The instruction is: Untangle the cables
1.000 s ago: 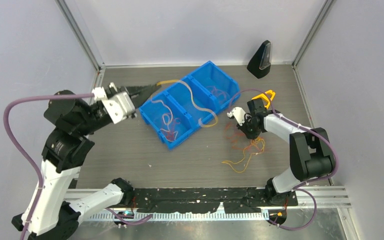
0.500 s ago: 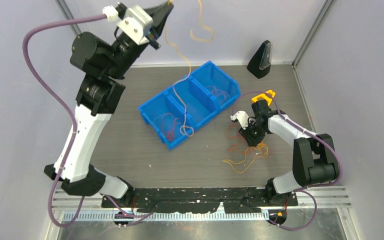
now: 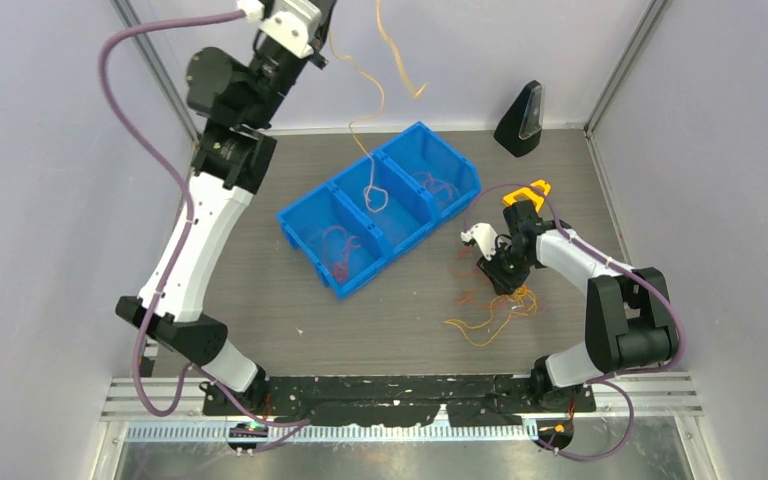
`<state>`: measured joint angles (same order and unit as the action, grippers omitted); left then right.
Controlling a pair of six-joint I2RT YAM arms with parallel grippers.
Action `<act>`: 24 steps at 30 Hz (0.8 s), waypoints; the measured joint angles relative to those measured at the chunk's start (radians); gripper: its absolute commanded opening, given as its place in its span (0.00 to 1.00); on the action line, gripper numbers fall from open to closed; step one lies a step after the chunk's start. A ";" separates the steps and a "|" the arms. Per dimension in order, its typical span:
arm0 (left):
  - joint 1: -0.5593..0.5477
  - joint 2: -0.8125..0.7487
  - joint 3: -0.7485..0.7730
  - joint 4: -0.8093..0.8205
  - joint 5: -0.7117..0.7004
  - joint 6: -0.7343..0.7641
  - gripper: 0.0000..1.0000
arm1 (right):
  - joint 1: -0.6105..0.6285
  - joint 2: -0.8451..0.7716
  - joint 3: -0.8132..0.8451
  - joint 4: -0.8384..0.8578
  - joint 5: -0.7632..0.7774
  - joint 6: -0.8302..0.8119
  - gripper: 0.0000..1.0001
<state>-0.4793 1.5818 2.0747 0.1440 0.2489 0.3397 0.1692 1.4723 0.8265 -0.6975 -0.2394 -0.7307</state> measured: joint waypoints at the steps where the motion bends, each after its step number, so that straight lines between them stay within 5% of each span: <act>1: 0.016 -0.005 -0.064 0.020 0.008 -0.006 0.00 | 0.000 0.000 0.000 0.000 -0.001 0.000 0.34; 12: 0.055 -0.028 -0.691 0.033 0.159 -0.015 0.00 | 0.000 0.000 0.000 -0.012 -0.014 0.004 0.34; 24: 0.064 -0.144 -0.775 -0.168 0.459 0.032 0.00 | 0.000 0.000 0.000 -0.020 -0.017 0.003 0.34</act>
<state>-0.4156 1.4376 1.2999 -0.0238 0.7082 0.3717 0.1692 1.4723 0.8265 -0.7174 -0.2562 -0.7273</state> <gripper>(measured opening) 0.007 0.343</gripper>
